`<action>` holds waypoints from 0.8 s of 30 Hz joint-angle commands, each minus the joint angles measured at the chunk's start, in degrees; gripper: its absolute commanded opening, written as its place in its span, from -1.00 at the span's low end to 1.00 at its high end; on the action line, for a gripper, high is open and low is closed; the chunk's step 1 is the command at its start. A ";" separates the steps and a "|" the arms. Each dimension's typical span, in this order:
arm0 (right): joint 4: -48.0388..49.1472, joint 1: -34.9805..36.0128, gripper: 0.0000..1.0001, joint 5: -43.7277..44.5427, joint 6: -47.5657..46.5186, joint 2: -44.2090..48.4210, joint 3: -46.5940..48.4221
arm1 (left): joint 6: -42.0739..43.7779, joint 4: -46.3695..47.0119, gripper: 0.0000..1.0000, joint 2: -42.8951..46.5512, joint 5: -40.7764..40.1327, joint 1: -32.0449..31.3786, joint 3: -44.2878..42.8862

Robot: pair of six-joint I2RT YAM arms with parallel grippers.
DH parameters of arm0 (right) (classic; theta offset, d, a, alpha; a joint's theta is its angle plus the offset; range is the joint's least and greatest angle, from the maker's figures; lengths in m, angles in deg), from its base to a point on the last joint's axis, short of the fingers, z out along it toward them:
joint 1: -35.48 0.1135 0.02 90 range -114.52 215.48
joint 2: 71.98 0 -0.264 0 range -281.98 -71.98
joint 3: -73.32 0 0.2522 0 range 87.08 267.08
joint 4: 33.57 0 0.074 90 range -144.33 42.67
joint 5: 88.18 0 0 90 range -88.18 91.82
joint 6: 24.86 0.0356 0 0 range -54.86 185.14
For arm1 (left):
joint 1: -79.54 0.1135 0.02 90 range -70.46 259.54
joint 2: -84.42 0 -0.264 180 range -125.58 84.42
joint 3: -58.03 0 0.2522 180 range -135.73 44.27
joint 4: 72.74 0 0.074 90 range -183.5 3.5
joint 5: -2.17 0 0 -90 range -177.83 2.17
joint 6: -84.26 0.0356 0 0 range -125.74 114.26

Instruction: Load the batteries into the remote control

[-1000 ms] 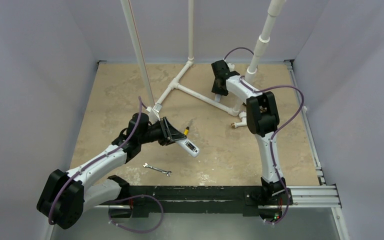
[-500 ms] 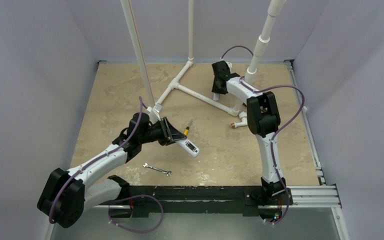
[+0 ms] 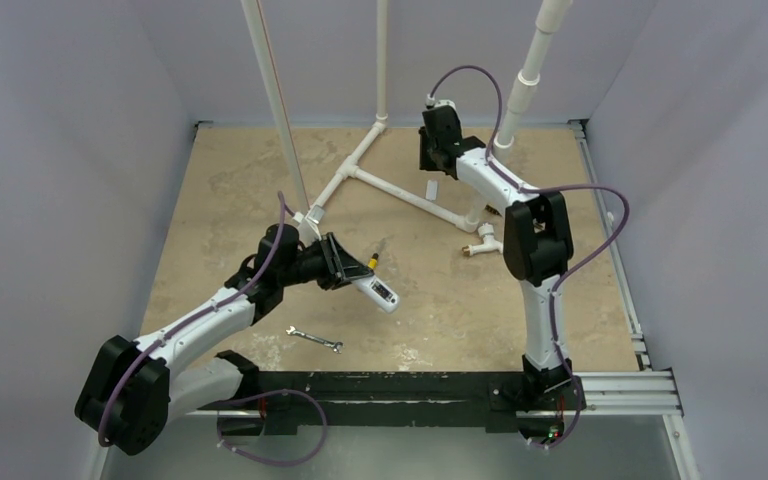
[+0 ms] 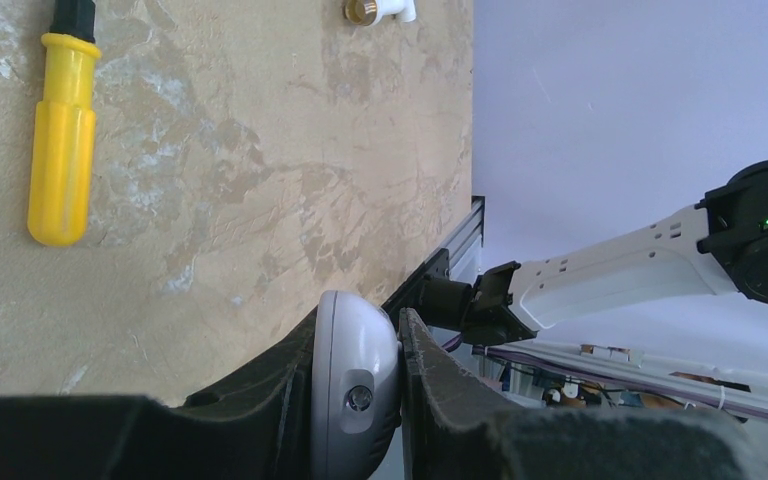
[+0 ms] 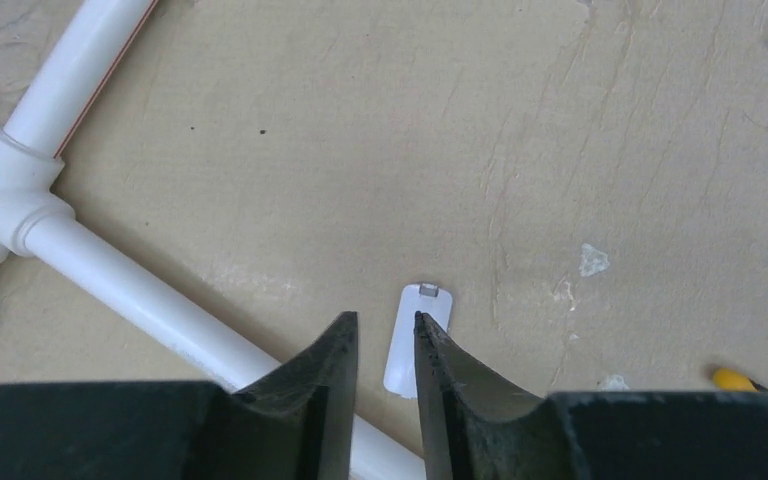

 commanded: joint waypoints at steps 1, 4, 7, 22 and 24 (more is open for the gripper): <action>-2.45 -0.53 -0.42 -0.50 1.06 0.86 0.92 | 0.91 2.34 -1.00 0.47 0.44 0.26 -1.65; -6.27 -0.75 -0.36 1.22 2.33 -3.21 4.66 | 1.21 1.28 -1.00 1.57 0.29 0.26 -1.63; -8.55 -1.07 -0.36 1.82 2.72 -6.30 7.31 | 1.68 0.01 -1.00 2.91 -0.34 0.25 -1.33; -7.71 -3.10 -0.38 -0.60 2.61 -9.38 5.15 | 1.71 -0.01 -1.00 2.55 -0.36 0.26 -1.43; -7.35 -3.08 -0.42 -1.88 2.57 -9.29 4.45 | 1.55 0.26 -1.00 2.46 -0.35 0.25 -1.34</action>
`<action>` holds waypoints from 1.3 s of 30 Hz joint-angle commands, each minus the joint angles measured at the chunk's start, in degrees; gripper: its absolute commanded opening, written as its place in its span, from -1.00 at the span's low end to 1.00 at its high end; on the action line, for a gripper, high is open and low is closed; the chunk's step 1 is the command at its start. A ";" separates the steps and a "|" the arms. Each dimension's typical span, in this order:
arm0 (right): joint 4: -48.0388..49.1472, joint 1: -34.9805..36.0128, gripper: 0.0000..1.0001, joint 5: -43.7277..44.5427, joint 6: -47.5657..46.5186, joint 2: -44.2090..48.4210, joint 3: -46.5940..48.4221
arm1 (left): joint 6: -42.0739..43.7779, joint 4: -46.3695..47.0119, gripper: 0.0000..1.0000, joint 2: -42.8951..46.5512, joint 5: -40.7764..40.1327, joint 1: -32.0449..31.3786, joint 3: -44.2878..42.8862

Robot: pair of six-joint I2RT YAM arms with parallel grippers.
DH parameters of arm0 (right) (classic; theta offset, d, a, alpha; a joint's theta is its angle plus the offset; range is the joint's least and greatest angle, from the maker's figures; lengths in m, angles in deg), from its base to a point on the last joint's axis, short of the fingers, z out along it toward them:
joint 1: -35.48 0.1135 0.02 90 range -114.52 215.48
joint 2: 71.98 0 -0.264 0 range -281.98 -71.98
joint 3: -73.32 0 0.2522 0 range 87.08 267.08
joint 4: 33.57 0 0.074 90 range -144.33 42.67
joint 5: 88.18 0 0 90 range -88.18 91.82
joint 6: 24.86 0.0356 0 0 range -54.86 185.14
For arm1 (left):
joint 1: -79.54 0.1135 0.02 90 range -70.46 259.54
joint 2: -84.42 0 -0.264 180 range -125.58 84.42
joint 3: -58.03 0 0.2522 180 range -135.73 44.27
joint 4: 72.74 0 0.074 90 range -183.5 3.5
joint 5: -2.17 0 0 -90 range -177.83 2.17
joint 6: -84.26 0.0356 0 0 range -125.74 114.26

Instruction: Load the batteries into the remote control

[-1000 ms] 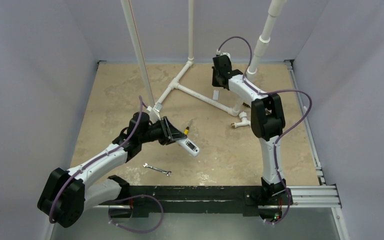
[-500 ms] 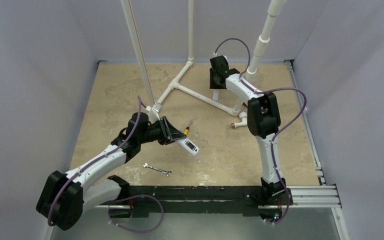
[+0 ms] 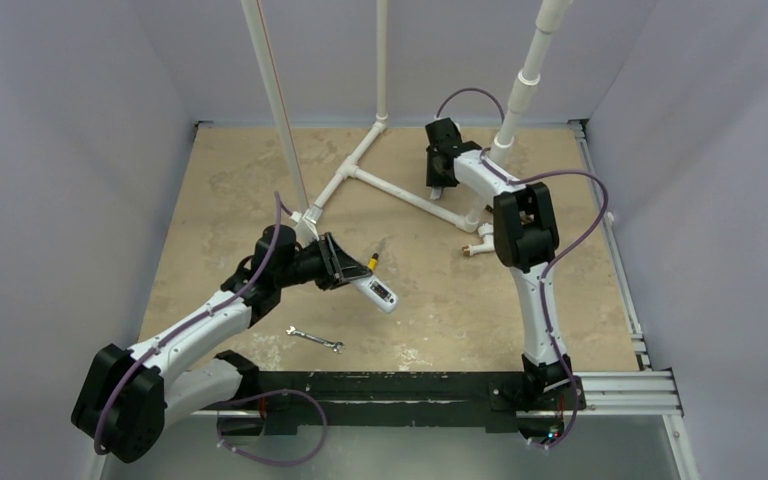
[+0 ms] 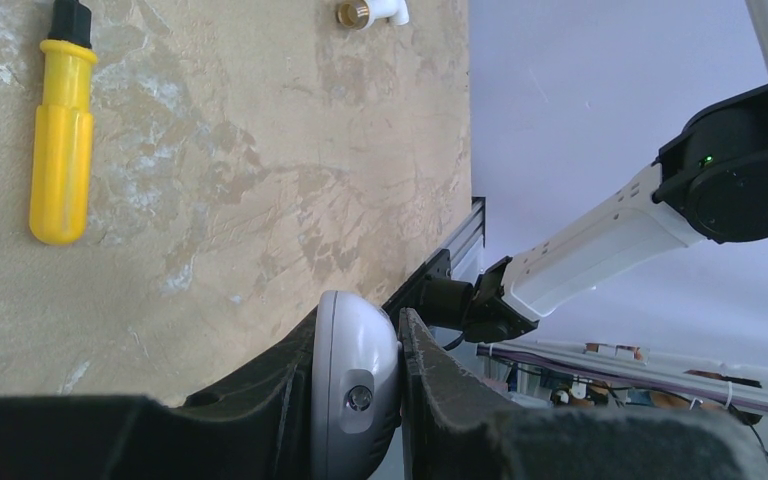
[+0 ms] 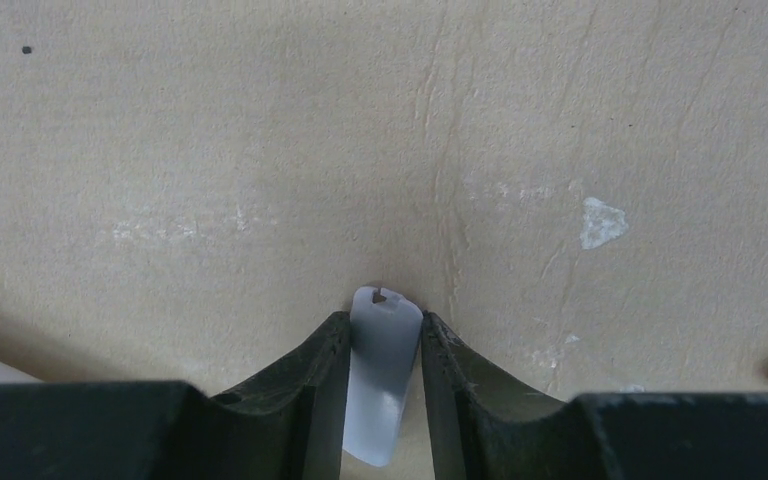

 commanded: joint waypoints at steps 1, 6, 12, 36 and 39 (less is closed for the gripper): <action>0.81 -0.57 -0.47 -2.60 0.40 1.25 -1.41 | 0.55 1.90 -1.00 0.07 0.03 0.25 -1.29; 3.57 -0.56 -0.81 -6.23 0.85 2.75 -4.40 | 0.56 2.07 -1.00 -0.32 0.17 0.29 -1.51; 7.05 -0.59 -1.00 -8.03 0.22 5.96 -6.29 | 0.61 2.13 -1.00 -0.56 0.21 0.26 -1.55; 20.34 8.64 -1.00 -20.50 -22.07 20.39 -17.52 | 0.78 1.65 -1.00 0.62 -0.35 0.25 -1.37; 21.56 9.73 -1.00 -23.69 -23.74 21.95 -20.28 | 1.04 1.02 -1.00 1.42 -0.68 0.26 -1.08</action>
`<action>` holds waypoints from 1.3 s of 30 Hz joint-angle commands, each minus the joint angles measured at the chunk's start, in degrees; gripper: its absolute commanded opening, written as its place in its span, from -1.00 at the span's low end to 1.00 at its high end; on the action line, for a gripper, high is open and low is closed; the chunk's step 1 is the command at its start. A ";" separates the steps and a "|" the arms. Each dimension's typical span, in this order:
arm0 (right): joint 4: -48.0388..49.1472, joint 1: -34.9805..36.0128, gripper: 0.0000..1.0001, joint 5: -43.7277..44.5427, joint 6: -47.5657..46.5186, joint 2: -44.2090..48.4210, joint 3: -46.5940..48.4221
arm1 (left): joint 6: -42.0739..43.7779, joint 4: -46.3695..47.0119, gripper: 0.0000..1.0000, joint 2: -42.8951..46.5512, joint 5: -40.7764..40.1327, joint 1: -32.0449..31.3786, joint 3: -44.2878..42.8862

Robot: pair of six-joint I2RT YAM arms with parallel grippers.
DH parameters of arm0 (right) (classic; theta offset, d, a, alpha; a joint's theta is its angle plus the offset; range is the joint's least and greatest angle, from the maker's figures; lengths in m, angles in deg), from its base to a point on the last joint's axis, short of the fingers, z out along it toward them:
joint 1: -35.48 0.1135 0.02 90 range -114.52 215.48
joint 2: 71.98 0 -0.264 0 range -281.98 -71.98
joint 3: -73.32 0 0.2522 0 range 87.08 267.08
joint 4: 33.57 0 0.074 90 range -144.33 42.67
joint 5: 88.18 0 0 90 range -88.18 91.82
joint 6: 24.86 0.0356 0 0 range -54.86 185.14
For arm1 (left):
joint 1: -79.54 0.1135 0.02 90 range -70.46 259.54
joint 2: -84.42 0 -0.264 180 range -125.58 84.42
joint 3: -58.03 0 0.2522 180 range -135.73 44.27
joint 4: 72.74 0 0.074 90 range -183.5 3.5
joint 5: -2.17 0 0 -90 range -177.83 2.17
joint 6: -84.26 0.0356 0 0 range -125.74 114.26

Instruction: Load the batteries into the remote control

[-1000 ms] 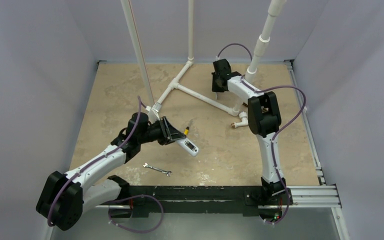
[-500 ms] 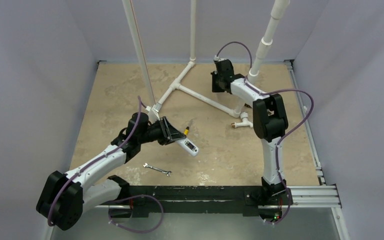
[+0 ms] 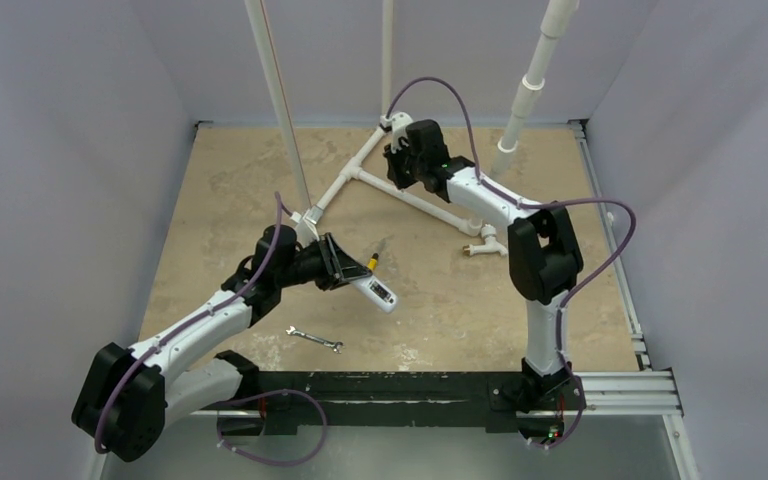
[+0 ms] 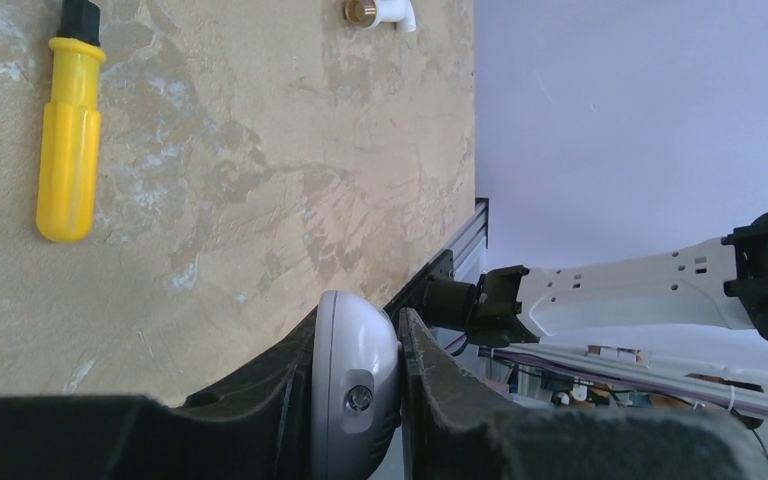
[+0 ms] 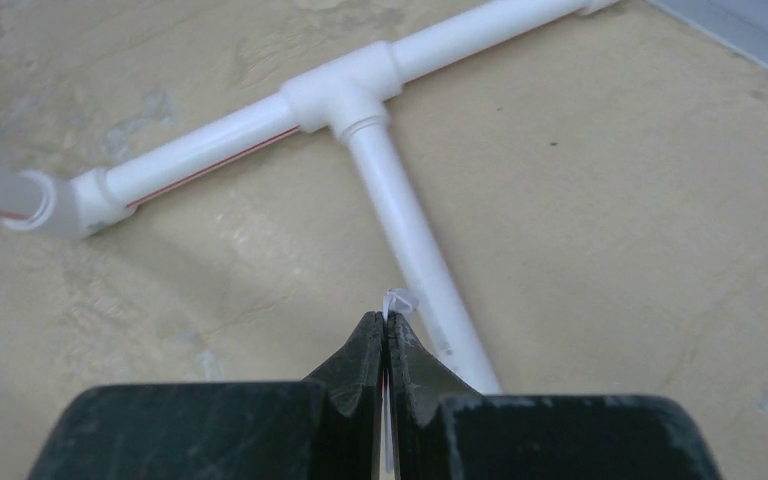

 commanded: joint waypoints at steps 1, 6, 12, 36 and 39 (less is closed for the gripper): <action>3.10 1.76 -1.00 -5.83 -5.98 3.89 -4.65 | 1.19 0.72 -1.00 2.26 -0.72 0.26 -0.98; 5.19 4.07 -1.00 -3.33 -4.38 8.97 -12.45 | 2.03 -0.92 -1.00 3.50 -1.94 0.31 -0.61; 6.14 6.00 -1.00 1.79 -0.87 20.53 -27.20 | 3.99 -3.93 -1.00 5.12 -2.87 0.67 -1.12; 5.03 24.65 -1.00 34.44 15.68 38.92 -58.24 | 6.87 -9.56 -1.00 5.42 -1.85 2.60 -4.16; 1.70 29.46 -1.00 43.94 18.29 33.67 -55.23 | 6.89 -9.73 -1.00 5.55 -1.86 2.81 -4.21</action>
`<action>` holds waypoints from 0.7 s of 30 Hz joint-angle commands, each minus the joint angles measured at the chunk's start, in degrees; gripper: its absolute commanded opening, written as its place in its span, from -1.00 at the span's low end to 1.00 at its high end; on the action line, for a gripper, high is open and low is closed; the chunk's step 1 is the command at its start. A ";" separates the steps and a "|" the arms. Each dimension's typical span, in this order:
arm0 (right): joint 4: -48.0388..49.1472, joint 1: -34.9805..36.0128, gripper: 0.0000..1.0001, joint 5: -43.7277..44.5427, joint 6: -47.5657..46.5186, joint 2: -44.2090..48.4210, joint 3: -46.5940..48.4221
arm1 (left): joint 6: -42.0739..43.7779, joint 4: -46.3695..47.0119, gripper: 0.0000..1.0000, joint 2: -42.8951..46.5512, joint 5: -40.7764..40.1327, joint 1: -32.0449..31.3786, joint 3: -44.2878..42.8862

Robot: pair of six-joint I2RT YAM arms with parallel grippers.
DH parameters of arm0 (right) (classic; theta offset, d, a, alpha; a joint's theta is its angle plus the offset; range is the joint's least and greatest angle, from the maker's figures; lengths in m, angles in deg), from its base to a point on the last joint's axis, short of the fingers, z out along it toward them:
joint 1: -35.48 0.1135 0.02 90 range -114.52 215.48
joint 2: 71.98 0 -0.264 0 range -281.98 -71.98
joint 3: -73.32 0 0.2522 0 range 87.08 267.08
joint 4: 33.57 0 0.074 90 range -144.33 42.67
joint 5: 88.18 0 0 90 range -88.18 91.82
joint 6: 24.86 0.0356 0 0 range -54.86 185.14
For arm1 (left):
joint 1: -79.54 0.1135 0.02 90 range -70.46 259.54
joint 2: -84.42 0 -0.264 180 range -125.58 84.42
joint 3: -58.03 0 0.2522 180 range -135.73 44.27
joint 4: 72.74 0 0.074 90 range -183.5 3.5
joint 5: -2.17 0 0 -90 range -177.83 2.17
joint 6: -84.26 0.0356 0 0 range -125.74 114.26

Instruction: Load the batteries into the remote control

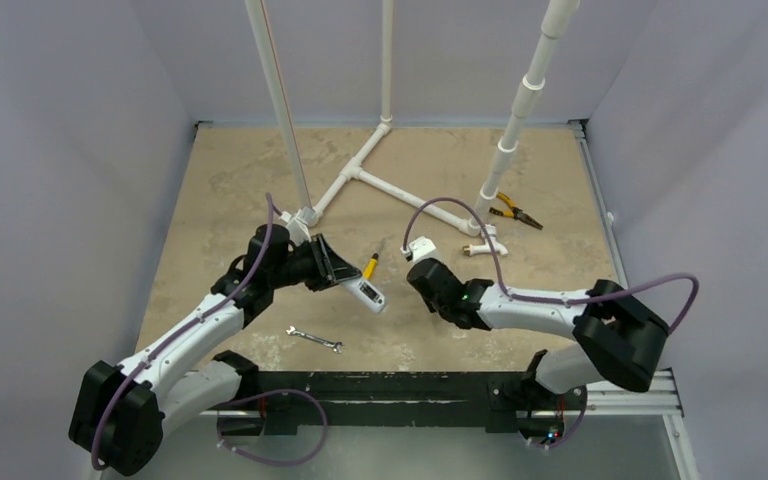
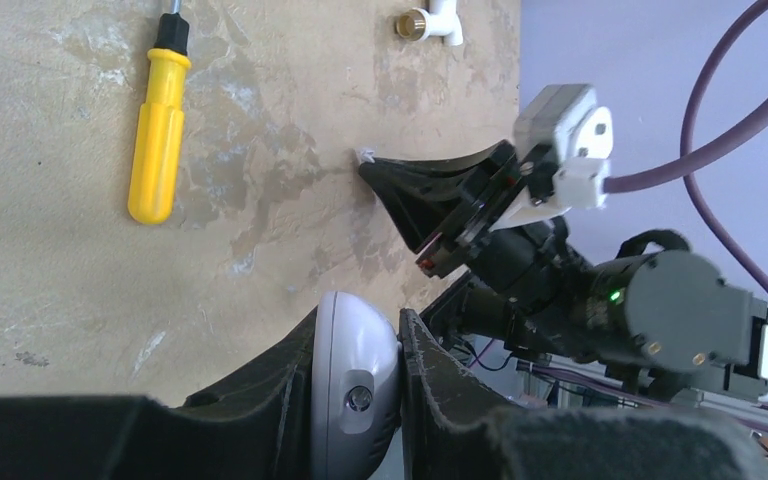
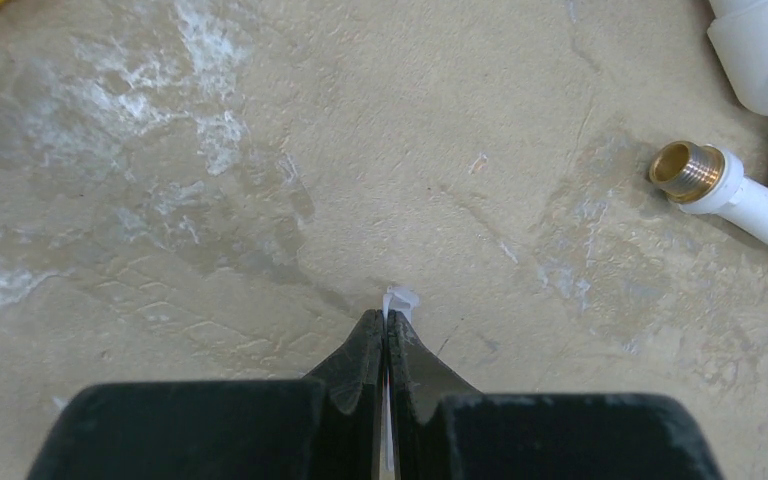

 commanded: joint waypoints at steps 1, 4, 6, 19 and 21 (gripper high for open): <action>-4.16 6.21 -1.00 17.64 5.47 -6.43 5.87 | 1.64 -0.06 -1.00 1.30 0.45 0.66 -2.72; -8.64 9.29 -1.00 25.76 8.08 -11.25 9.55 | 1.51 -0.13 -1.00 1.47 0.35 0.75 -2.53; -10.60 10.53 -1.00 29.48 9.80 -13.50 11.20 | 1.51 -0.27 -1.00 1.52 0.25 0.79 -2.42; -41.60 14.48 -1.00 46.76 36.62 -29.59 25.57 | 1.55 -1.06 -1.00 1.67 0.04 1.40 -1.81; -60.05 15.40 -1.00 50.60 54.31 -34.86 31.60 | 1.65 -1.04 -1.00 1.52 0.03 1.56 -1.51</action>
